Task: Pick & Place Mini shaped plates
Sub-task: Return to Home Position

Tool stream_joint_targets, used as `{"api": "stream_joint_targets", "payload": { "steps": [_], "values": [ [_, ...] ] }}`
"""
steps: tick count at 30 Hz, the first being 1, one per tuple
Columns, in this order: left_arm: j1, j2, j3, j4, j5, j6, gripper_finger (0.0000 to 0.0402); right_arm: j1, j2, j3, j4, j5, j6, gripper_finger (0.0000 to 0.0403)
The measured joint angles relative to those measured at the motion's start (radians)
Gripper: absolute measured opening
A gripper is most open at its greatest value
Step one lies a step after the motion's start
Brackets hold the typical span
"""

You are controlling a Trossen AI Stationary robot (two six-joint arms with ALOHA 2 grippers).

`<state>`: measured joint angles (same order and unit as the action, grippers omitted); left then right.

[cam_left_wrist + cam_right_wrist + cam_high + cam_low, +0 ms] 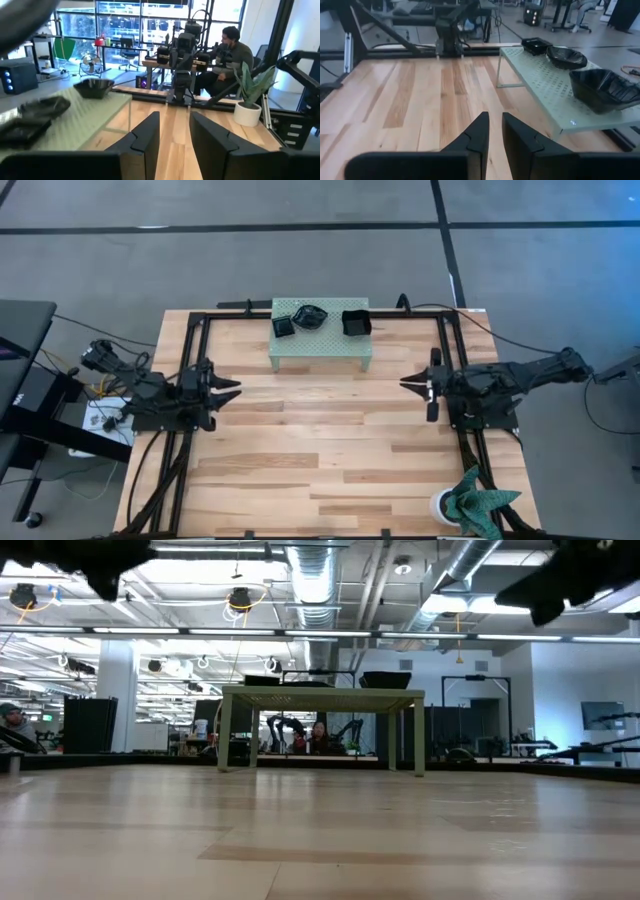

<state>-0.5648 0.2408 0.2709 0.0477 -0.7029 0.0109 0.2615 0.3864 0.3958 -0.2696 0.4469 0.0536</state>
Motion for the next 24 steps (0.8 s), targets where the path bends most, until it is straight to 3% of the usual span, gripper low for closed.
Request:
{"api": "stream_joint_targets", "payload": {
  "steps": [10, 17, 24],
  "values": [
    [0.0, -0.24, -0.181, 0.009, 0.001, 0.011, 0.0108, 0.0, -0.225, -0.182, 0.048, -0.001, 0.0, 0.0047],
    [0.0, -0.24, -0.24, 0.088, 0.124, 0.018, 0.0108, 0.0, -0.377, -0.294, 0.093, -0.002, -0.008, 0.0047],
    [0.0, -0.241, -0.265, 0.118, 0.128, 0.036, 0.0108, 0.0, -0.371, -0.324, 0.125, -0.011, -0.028, 0.0047]
  ]
}}
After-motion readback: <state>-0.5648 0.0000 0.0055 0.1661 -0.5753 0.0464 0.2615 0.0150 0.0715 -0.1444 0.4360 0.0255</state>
